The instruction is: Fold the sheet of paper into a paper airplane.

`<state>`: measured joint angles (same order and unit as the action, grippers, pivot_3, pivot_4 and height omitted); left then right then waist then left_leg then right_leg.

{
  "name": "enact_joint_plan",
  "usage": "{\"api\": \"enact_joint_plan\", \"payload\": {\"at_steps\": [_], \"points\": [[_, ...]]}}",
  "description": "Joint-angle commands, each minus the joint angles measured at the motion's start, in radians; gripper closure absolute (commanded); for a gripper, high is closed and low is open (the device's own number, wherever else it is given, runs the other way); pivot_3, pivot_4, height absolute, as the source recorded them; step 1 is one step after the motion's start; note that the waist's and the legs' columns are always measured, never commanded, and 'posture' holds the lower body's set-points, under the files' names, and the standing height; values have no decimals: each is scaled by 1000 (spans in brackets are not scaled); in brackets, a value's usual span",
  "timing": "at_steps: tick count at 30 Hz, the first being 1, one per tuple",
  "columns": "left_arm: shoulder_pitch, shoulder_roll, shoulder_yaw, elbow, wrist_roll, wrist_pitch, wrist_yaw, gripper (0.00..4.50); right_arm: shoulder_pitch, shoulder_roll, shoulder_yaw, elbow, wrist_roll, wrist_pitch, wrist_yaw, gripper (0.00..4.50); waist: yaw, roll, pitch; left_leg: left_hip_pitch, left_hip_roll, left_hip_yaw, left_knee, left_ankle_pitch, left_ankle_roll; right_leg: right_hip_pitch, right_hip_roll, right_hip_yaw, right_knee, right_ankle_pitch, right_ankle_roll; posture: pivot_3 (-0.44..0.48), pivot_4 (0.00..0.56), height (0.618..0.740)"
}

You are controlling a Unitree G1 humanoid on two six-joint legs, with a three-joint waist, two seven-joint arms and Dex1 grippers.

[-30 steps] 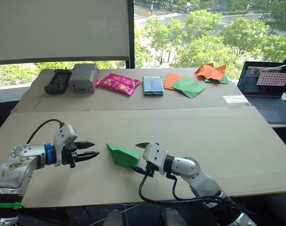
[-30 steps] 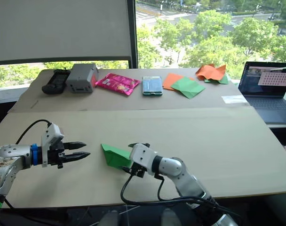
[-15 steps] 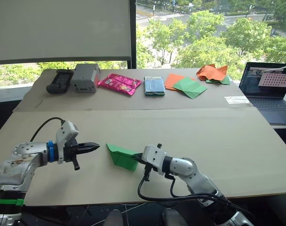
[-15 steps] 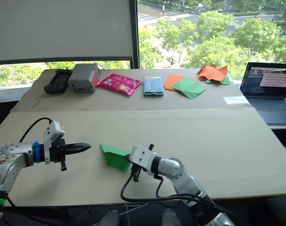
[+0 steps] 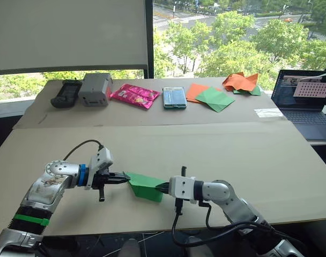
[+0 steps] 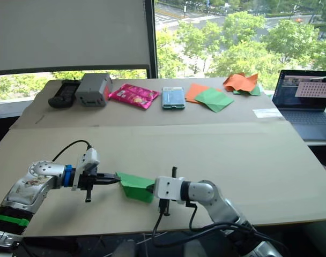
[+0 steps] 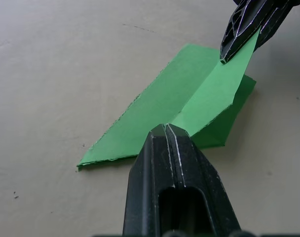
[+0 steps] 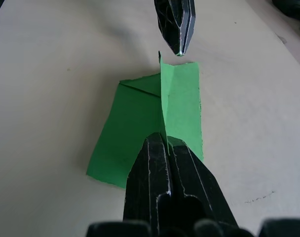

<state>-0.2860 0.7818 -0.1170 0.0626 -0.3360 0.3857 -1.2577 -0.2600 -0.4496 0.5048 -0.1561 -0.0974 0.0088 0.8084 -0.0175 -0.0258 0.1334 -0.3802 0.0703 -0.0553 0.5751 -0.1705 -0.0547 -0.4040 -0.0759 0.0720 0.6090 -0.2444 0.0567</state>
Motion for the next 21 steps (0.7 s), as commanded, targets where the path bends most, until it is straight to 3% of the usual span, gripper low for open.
{"api": "enact_joint_plan", "payload": {"at_steps": [1, 8, 17, 21], "points": [[-32, -10, -12, 35, 35, -49, 2, 4500, 5, -1, -11, -59, 5, -3, 10, 4472, 2, 0, 0, 0, 0, 0, 0, 0, 0, 0, 0, 0, 0, 0, 0, 0, 150, 718], [-62, -32, -20, 75, 66, -69, 13, 4500, 9, -7, -17, -70, 7, 3, 23, 4472, 4, 0, 0, -1, 0, 0, 1, 0, 0, 0, 0, 0, -1, 0, 0, 0, 150, 718], [-28, 6, -105, 138, 219, -250, -6, 4500, 15, -10, -19, -86, 29, 52, 58, 4472, 4, 1, -1, 0, 0, 0, 1, 0, 0, 1, 0, 0, 0, 0, 0, 0, 150, 718], [-40, -10, -102, 153, 218, -256, 0, 4500, 2, 1, -19, -89, 45, 97, 79, 4472, 5, 3, -2, 1, 0, 0, 1, 0, 0, 2, -1, 0, -1, 0, 0, 0, 150, 718]]}}
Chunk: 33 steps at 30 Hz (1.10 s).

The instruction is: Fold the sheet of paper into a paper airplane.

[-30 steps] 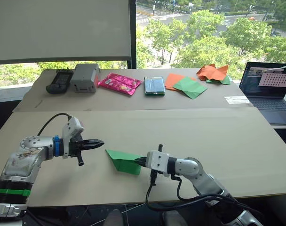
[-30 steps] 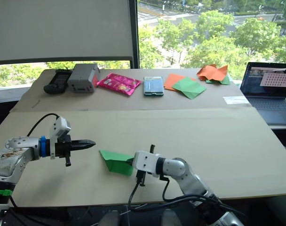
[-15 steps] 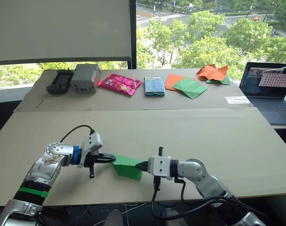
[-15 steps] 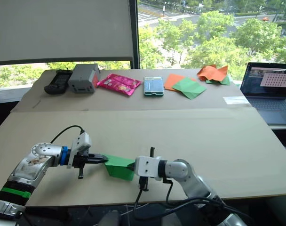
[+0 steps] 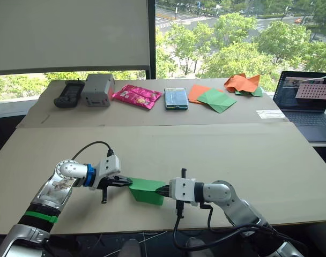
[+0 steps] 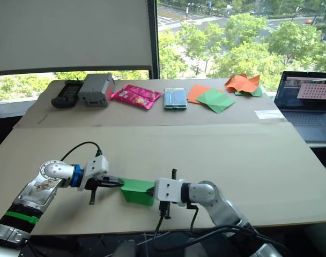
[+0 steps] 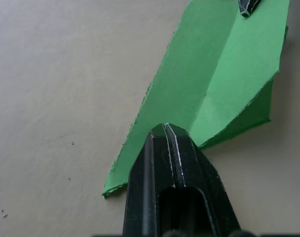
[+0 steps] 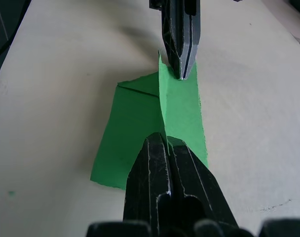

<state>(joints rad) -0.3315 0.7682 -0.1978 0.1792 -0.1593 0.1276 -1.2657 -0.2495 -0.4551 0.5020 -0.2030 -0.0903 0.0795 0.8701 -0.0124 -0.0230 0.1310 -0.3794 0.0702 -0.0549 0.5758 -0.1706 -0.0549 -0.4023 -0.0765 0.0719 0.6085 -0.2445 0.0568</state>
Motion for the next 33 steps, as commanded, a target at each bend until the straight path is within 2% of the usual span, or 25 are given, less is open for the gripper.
{"api": "enact_joint_plan", "payload": {"at_steps": [1, 9, 17, 33], "points": [[4, 2, -23, 36, 42, 1, 6, 4500, -17, 12, -19, -40, 44, 41, 22, 4472, 0, 0, 0, 0, 0, 0, 0, 0, 0, 0, 0, 0, 0, 0, 0, 0, 150, 718], [5, 0, -42, 47, 71, -36, 4, 4500, -86, 64, -58, -36, 117, 232, 21, 4472, -1, 2, -1, 1, 0, 0, 0, 0, 0, 0, 0, 0, 1, 0, 0, 0, 150, 718], [6, -7, -36, 43, 73, -47, 7, 4500, -127, 103, -51, 32, 90, 354, -28, 4472, -2, 2, -2, 1, 0, 0, 0, 0, 0, 0, 0, 0, 2, 0, 0, 0, 150, 718], [-10, -28, 7, 35, 37, -10, 28, 4500, -131, 134, -3, 38, 78, 415, -41, 4472, -5, 3, -2, 2, 0, -1, 0, 0, 0, 0, 1, 0, 2, 0, 0, 0, 150, 718]]}}
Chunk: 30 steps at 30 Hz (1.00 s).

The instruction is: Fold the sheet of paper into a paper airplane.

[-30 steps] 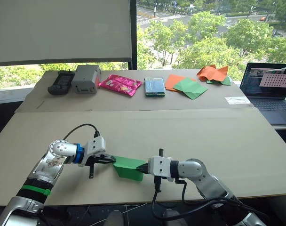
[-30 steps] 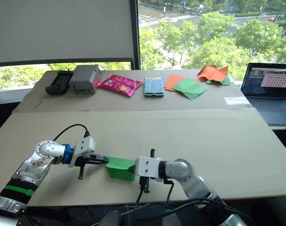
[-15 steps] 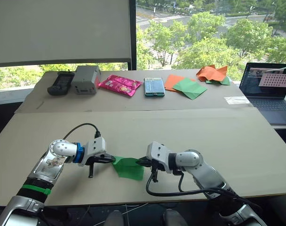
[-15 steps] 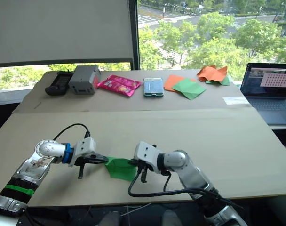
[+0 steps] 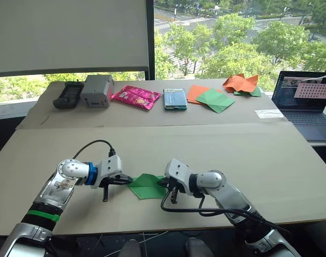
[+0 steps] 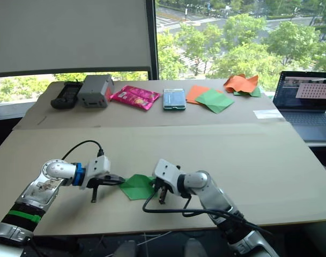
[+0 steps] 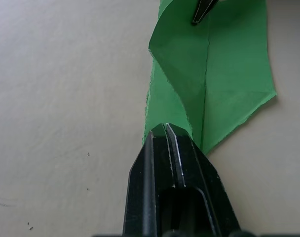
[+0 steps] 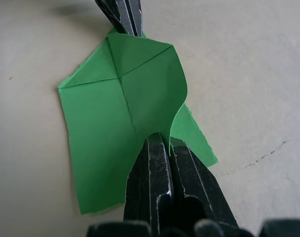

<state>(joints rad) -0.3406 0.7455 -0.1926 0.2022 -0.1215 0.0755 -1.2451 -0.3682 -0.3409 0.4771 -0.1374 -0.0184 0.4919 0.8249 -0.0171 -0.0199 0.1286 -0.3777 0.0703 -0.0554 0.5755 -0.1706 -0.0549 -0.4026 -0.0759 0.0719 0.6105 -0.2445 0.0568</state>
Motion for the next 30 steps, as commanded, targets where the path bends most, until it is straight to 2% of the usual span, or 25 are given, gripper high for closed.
{"api": "enact_joint_plan", "payload": {"at_steps": [1, 8, 15, 19, 24, 30], "points": [[-6, -1, 18, -3, -22, 67, 2, 4500, -13, 20, 23, -26, 5, 2, 3, 4472, -2, 0, 0, 0, 0, 0, 0, 0, 0, 0, 0, 0, 0, 0, 0, 0, 150, 718], [-30, 33, 113, -113, -150, 213, -33, 4500, -14, 23, 26, -17, 4, 3, -1, 4472, -12, -3, 2, -2, 0, -1, 0, 0, 1, -1, 1, 0, 1, 0, 0, 0, 150, 718], [-3, 57, 151, -252, -286, 381, -69, 4500, -20, 26, 29, -7, 4, -2, 0, 4472, -17, -3, 2, -4, 0, -1, 0, 0, 1, -1, 0, 0, 0, 0, 0, 0, 150, 718], [24, 70, 131, -263, -268, 374, -71, 4500, -25, 26, 30, 2, 2, -6, 0, 4472, -21, -3, 2, -3, 0, -1, 0, 0, 0, -1, 0, 0, 0, 0, 0, 0, 150, 718], [29, 46, 80, -174, -151, 239, -23, 4500, -31, 25, 25, -5, 7, 1, 3, 4472, -19, -3, 2, -3, 0, -1, 0, 0, 0, -1, 0, 0, -1, 0, 0, 0, 150, 718], [19, 32, 40, -133, -112, 188, -29, 4500, -32, 24, 21, -19, 17, 17, 9, 4472, -19, -3, 2, -4, 0, -1, 0, 0, 0, -2, 0, 0, -1, 0, 0, 0, 150, 718]]}}
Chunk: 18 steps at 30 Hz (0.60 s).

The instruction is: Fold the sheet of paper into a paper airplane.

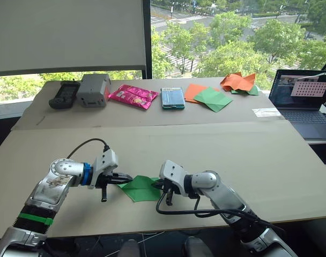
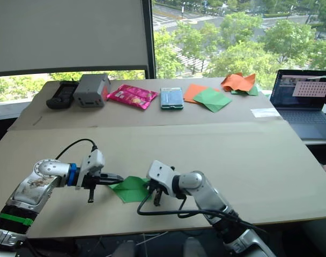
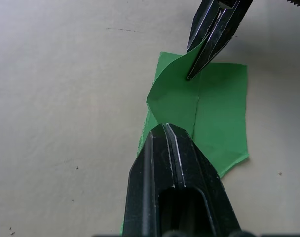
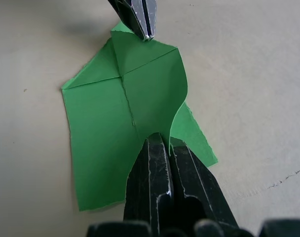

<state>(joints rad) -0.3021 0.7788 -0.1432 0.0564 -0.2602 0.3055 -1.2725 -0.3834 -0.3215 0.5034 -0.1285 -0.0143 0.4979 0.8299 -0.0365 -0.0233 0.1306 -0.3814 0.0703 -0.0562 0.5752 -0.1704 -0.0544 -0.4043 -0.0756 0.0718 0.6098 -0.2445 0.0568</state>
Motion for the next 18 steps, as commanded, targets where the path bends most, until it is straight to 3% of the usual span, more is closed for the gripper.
{"api": "enact_joint_plan", "payload": {"at_steps": [1, 9, 10, 12, 18], "points": [[-19, -2, -17, 24, 38, -58, 0, 4500, -19, 6, -7, -26, 9, 8, -1, 4472, 0, 0, 0, 0, 0, 0, 0, 0, 0, 0, 0, 0, 0, 0, 0, 0, 150, 718], [-17, -10, -33, 60, 60, -95, -5, 4500, -37, 38, -65, -42, 30, 18, -41, 4472, 0, 0, 0, 0, 0, 0, 0, 0, 0, 0, 0, 0, 0, 0, 0, 0, 150, 718], [-17, -9, -35, 65, 65, -100, -5, 4500, -38, 41, -78, -54, 36, 24, -46, 3883, 0, 0, 0, 0, 0, 0, 0, 0, 0, 0, 0, 0, 0, 0, 0, 0, 150, 718], [-18, -10, -35, 72, 68, -106, -9, 4500, -38, 42, -95, -90, 39, 25, -59, 3268, 0, 0, 0, -1, 0, 0, 0, 0, 0, 0, 0, 0, 0, 0, 0, 0, 150, 718], [-14, -12, -40, 86, 79, -119, -9, 4500, -26, 39, -73, -206, 23, 4, -97, 3268, 0, 0, 0, 0, 0, 0, 0, 0, 0, 0, 0, 0, 0, 0, 0, 0, 150, 718]]}}
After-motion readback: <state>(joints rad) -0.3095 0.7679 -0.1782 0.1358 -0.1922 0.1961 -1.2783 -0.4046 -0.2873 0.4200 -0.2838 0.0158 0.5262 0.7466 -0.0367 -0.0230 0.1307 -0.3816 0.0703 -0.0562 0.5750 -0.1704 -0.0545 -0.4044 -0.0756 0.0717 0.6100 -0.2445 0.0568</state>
